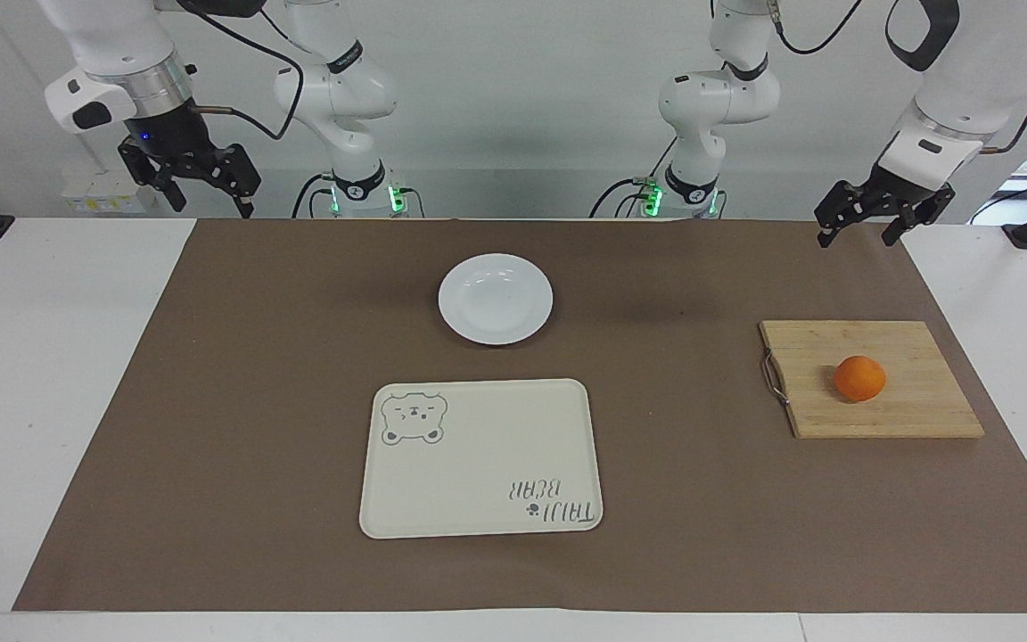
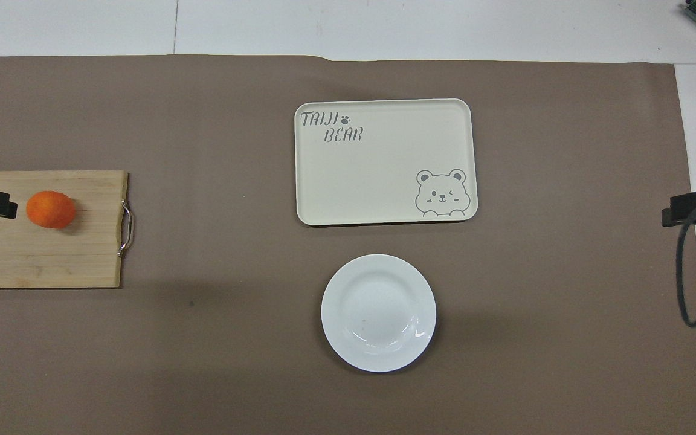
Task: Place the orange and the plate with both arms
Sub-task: 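Move the left gripper onto the orange on the wooden board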
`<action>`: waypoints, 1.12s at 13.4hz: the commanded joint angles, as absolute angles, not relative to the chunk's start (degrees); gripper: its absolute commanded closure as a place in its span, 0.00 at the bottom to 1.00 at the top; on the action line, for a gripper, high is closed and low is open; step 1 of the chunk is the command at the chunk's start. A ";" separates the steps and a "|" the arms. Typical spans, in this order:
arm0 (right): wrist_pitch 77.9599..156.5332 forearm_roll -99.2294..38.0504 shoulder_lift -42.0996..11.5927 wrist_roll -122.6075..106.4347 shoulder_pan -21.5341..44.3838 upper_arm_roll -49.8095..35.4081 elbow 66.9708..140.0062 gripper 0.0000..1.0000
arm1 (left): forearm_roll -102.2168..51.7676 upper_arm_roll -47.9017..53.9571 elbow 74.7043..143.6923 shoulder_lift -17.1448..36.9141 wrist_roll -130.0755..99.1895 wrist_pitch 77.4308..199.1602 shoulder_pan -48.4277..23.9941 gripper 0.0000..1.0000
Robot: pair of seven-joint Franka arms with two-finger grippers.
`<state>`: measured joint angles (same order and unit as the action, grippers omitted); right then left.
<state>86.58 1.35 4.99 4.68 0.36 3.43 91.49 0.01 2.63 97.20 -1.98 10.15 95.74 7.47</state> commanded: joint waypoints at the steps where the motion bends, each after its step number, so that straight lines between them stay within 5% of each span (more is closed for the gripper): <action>1: 86.40 1.05 6.50 2.81 -0.97 2.55 92.99 0.00 | -0.26 2.90 99.57 -1.93 14.22 99.31 9.57 0.00; 15: 86.92 -1.23 7.65 0.97 -0.26 1.93 93.60 0.00 | -1.49 2.99 107.75 10.63 25.84 121.02 15.82 0.00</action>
<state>86.58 0.07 6.71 1.68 0.44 2.51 92.19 -0.45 2.45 106.00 10.03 24.46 117.90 14.93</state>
